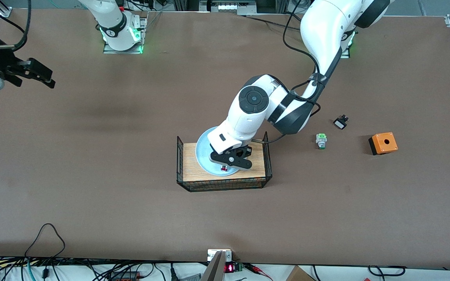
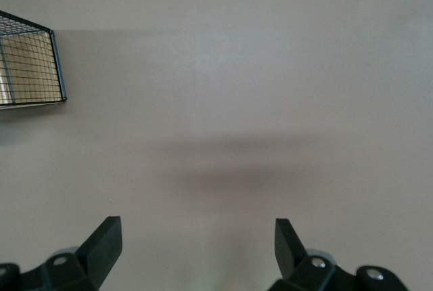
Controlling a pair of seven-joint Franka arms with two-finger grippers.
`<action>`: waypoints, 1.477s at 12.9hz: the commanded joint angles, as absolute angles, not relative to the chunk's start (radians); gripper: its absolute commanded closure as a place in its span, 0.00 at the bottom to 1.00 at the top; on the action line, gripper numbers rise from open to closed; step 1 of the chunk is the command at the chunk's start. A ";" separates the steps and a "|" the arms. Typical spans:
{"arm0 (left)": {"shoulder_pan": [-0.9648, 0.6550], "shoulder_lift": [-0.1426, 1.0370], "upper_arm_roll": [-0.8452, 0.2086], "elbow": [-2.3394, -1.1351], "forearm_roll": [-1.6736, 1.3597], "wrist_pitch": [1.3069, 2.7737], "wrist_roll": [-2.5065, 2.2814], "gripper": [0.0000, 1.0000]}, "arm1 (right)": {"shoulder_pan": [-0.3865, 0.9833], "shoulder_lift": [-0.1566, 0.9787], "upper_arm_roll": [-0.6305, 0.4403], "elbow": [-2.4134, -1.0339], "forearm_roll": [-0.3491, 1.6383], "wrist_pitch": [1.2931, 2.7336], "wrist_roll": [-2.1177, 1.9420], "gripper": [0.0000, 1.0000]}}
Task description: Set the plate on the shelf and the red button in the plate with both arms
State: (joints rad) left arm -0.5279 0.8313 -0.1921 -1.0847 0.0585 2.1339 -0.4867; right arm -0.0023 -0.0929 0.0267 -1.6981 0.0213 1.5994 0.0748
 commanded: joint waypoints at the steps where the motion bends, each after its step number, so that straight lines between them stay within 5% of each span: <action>1: -0.528 0.806 -0.192 -1.046 0.071 2.054 -0.499 0.00 | -0.017 -0.103 0.025 -1.697 0.038 1.600 0.028 0.00; 11: -0.385 0.531 -0.202 -1.039 0.069 1.442 -0.477 0.00 | -0.017 -0.097 0.025 -1.678 0.037 1.582 0.041 0.00; 19: -0.200 0.418 -0.187 -1.064 0.042 1.289 -0.088 0.00 | -0.003 -0.094 0.038 -1.661 0.023 1.571 0.038 0.00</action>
